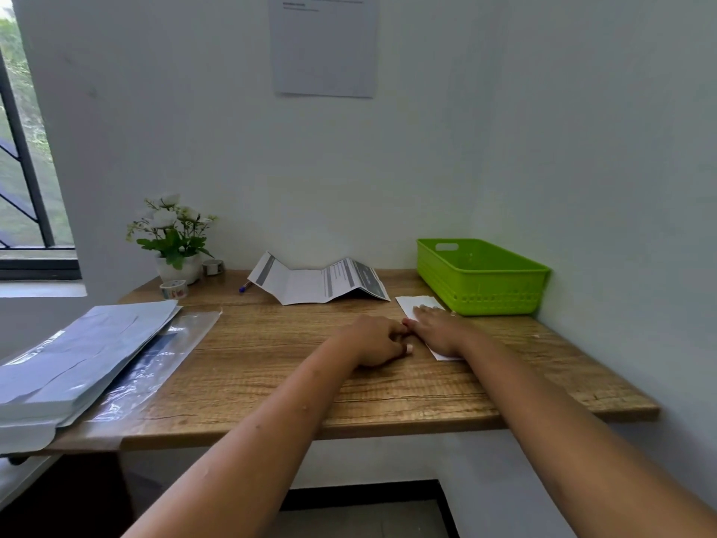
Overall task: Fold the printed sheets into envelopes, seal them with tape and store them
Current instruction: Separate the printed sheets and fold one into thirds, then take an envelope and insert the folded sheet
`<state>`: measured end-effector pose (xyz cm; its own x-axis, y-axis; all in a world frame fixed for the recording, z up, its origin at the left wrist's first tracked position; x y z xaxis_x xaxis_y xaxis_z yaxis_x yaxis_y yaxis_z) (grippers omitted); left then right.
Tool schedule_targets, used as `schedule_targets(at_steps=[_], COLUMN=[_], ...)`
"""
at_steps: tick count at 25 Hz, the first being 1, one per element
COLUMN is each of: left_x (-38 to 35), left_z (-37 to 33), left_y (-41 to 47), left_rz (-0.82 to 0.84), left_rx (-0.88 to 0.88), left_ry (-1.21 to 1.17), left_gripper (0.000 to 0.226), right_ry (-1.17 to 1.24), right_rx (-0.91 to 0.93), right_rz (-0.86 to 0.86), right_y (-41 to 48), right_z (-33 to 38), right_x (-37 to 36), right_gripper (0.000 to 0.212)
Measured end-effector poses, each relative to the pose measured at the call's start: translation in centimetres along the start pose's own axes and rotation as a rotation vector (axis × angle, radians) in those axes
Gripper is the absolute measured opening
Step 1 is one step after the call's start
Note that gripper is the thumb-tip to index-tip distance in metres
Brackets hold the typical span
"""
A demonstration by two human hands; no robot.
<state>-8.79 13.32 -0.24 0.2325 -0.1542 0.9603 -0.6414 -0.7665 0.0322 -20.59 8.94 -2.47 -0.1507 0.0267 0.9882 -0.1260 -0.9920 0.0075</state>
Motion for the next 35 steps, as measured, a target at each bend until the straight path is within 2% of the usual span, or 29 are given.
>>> schedule_targets(at_steps=[3, 5, 8, 10, 13, 15, 16, 19, 21, 24, 27, 31, 35], left_x=[-0.7, -0.6, 0.8, 2.9, 7.3, 9.8, 10.7, 11.1, 9.6, 7.6, 7.6, 8.4, 9.5], left_z=[0.0, -0.1, 1.0, 3.3, 7.6, 11.0, 12.8, 18.6, 21.7, 23.6, 24.4, 24.7, 23.5], left_y=[0.2, -1.0, -4.6, -8.4, -16.7, -23.5, -26.9, -35.5, -39.3, -41.0, -41.2, -41.5, -41.6], left_rz=[0.024, 0.044, 0.015, -0.128, -0.515, -0.73, -0.786, -0.77, -0.696, -0.678, -0.754, -0.941, -1.151], left_rx=[0.004, -0.019, 0.009, 0.089, 0.231, 0.389, 0.499, 0.832, 0.946, 0.892, 0.86, 0.862, 0.839], left_ry=[0.036, 0.003, -0.08, -0.142, -0.145, -0.09, -0.043, 0.015, -0.065, -0.229, -0.235, -0.232, -0.29], left_gripper=[0.053, 0.053, 0.052, 0.048, 0.04, 0.032, 0.029, 0.028, 0.032, 0.037, 0.037, 0.024, 0.013], right_ry=[0.09, 0.175, 0.421, 0.507, 0.537, 0.562, 0.551, 0.428, 0.329, 0.232, 0.244, 0.287, 0.162], right_rx=[0.052, 0.095, 0.174, 0.302, 0.558, 0.711, 0.761, 0.814, 0.817, 0.804, 0.772, 0.762, 0.795], right_rz=[-0.023, -0.139, -0.35, -0.314, -0.177, -0.113, -0.075, 0.044, 0.062, -0.011, 0.015, 0.131, 0.069], right_y=[-0.7, -2.1, -5.1, -7.2, -11.0, -13.5, -14.5, -16.6, -17.8, -18.5, -17.9, -17.0, -18.0], right_z=[0.0, 0.6, 3.6, 8.5, 18.5, 25.4, 28.5, 35.6, 38.7, 41.1, 42.0, 41.9, 41.7], right_x=[0.9, 2.9, 6.4, 6.8, 5.7, 4.7, 3.8, 0.3, -1.6, -2.3, -1.9, -1.8, -2.2], right_gripper=[0.057, 0.047, 0.045, 0.041, 0.032, 0.032, 0.034, 0.046, 0.059, 0.064, 0.056, 0.06, 0.075])
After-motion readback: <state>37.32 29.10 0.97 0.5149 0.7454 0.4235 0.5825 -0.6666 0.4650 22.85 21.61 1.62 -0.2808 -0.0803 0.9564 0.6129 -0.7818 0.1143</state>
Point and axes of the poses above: each hand's wrist, its own y-axis towards the middle knuckle, its own x-axis out of the back of the hand, z = x × y, the point moved 9 cm from there along y, towards the middle knuckle, and after that the axes turned 7 degrees about -x, right-handed, at the moved point
